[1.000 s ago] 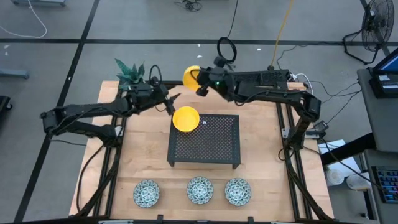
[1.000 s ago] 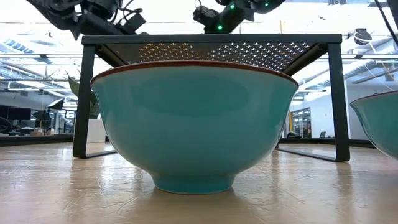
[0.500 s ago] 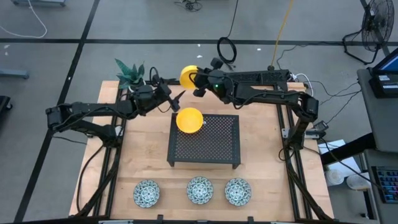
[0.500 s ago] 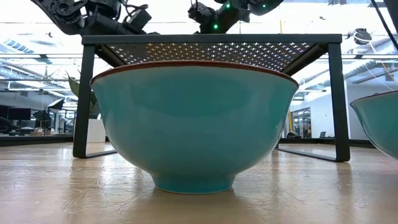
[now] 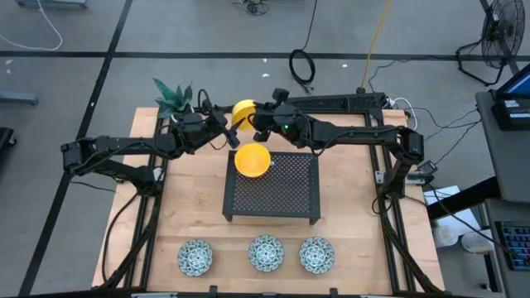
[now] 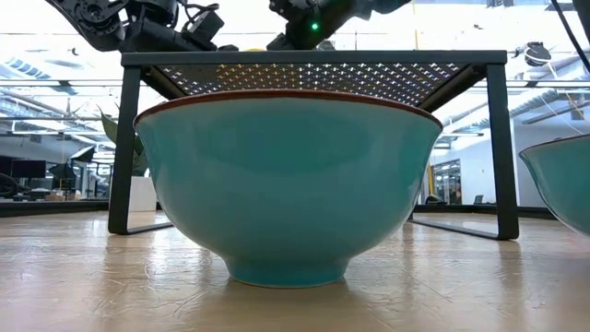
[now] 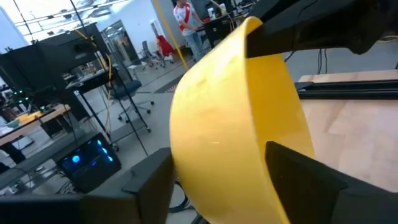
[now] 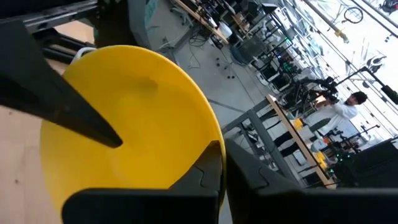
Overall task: Pick & Place Mini bowls
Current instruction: Stack the yellow bowl on top of the yellow bowl on the shelf
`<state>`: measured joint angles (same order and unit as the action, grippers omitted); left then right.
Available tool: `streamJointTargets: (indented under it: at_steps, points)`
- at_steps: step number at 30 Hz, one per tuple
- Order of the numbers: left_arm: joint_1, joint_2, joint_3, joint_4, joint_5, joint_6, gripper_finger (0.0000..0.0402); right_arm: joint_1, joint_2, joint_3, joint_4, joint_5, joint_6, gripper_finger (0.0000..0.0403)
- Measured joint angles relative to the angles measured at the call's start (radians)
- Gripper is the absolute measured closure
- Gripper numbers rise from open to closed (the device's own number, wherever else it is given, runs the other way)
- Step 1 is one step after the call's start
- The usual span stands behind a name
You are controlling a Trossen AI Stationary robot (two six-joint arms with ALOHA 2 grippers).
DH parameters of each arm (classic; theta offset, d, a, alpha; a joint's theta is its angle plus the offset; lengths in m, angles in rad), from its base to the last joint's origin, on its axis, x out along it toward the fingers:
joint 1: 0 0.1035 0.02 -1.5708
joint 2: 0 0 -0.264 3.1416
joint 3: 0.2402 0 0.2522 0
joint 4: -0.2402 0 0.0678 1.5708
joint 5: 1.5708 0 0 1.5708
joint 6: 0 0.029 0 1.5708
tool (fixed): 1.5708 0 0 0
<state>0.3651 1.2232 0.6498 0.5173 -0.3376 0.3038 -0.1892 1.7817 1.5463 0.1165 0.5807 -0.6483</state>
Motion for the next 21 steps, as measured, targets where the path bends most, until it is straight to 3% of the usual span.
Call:
streamJointTargets:
  at_steps: [4, 9, 15, 21]
  points:
    - [0.002, -0.001, 0.0, -0.015, -0.025, -0.008, 0.0248, 0.008, 0.0, 0.0, -0.006, 0.008, -0.004, 0.0399]
    - [-0.002, -0.025, 0.002, -0.042, -0.16, 0.004, 0.0377, 0.012, 0.002, 0.0, -0.005, 0.075, 0.007, 0.0372]
    - [-0.008, -0.095, 0.034, -0.096, -0.206, 0.017, 0.0391, 0.012, -0.003, 0.0, -0.056, 0.134, 0.06, 0.0328]
    - [-0.025, -0.126, 0.185, -0.323, -0.258, 0.05, 0.0392, 0.016, -0.011, 0.005, -0.104, 0.153, 0.095, 0.0287]
